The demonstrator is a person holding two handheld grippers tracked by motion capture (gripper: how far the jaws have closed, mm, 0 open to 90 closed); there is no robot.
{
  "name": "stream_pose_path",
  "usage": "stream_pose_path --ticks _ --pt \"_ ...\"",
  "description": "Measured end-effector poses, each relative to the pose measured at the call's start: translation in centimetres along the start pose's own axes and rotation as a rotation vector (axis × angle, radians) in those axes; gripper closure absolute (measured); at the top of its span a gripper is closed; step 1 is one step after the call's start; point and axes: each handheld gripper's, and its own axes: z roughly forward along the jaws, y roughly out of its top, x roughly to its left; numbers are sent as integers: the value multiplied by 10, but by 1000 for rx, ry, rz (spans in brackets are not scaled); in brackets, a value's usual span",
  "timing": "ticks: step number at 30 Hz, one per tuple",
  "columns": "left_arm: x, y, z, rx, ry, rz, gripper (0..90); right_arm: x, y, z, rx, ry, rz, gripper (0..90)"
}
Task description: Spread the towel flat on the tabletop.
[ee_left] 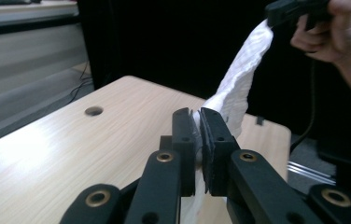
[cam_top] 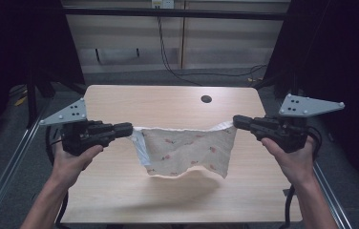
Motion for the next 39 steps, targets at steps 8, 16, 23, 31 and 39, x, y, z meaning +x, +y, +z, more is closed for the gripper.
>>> stream_pose_path --ticks 8,16,23,31,39 --pt "9 -17 11 51 34 -33 853 -1 -17 4 20 -1 -11 892" --pt "67 -50 68 160 110 -130 853 -59 -66 68 121 -49 109 892" --pt "103 -71 103 209 160 -181 852 -99 -95 112 190 -62 182 892" --pt "133 -93 125 289 207 -219 850 -133 -115 151 274 -82 235 890" --pt "145 -95 123 231 336 -250 646 -144 -125 166 259 -195 269 694"
